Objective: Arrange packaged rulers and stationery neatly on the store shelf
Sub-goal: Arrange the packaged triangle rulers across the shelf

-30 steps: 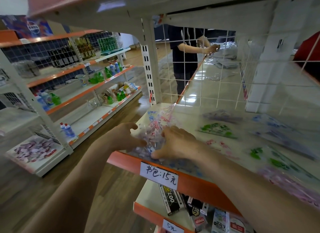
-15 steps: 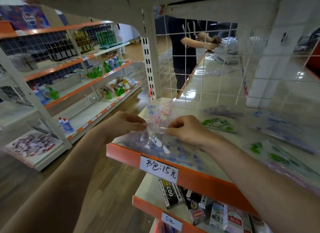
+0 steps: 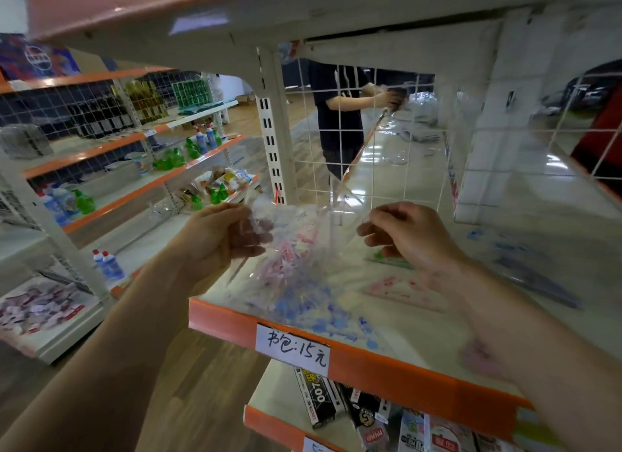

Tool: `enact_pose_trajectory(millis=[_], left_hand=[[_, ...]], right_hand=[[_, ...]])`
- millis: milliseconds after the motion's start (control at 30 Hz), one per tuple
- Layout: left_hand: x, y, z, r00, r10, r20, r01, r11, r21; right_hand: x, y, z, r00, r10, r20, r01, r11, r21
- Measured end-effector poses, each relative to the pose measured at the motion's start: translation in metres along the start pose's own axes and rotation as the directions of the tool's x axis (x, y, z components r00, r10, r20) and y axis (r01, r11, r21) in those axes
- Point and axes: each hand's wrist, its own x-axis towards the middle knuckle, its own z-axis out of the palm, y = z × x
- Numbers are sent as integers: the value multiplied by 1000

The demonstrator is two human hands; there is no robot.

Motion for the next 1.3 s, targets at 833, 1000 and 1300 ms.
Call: enact_pose_trajectory(millis=[833,1000,1300], left_hand=[[7,-75,152,860,-307,408,495,699,-516],[1,-79,159,909,-253,331,400,751,-525],[-9,-86,168,974,-57,221,133,928,-347]], right_hand=[[-48,1,-155,908,202,-368,-248,965,-82],[-49,3,-162,913,185,-364,-150,981,122],[-42,4,-132,928,-40,-371,81,992,96]])
